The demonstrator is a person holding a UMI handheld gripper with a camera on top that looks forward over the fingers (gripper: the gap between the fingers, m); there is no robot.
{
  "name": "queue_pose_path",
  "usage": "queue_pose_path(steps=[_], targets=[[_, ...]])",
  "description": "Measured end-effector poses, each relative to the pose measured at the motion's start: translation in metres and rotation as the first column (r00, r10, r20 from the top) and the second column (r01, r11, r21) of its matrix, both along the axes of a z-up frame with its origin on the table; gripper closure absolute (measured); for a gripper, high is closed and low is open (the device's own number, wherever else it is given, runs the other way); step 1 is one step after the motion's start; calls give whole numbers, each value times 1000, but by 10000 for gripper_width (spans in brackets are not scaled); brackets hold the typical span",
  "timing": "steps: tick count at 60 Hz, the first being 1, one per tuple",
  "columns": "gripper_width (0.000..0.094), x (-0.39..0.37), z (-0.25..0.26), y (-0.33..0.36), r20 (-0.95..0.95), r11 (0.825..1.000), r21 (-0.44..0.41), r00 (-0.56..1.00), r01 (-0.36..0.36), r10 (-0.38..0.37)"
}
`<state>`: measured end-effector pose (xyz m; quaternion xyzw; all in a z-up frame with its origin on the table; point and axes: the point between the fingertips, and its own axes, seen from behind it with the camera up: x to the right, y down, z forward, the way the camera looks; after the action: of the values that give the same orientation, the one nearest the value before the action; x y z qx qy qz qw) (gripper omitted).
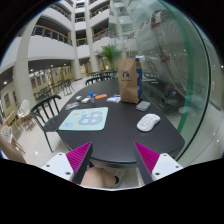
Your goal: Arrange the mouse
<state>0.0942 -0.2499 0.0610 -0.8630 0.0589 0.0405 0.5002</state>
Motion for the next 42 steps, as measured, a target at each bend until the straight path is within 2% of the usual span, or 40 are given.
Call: queue_pose_path(steps=[6, 13, 14, 16, 18, 20, 25, 27, 31, 42], targets=[[100, 40, -7, 10, 26, 998, -18, 997, 67, -67], [100, 81, -17, 37, 93, 998, 9, 994, 57, -58], [100, 68, -23, 37, 104, 998, 8, 992, 64, -65], [102, 97, -31, 44, 112, 997, -18, 991, 76, -73], [99, 86, -44, 46, 117, 995, -39, 990, 88, -83], [101, 117, -56, 62, 113, 996, -54, 992, 67, -61], [98, 125, -73, 71, 114, 994, -102, 993, 48, -36], [112, 129, -68, 81, 126, 996, -74, 991, 45, -35], [96, 133, -72, 105, 97, 996, -80, 995, 28, -20], [103, 142, -74, 159, 47, 991, -132, 999, 14, -8]])
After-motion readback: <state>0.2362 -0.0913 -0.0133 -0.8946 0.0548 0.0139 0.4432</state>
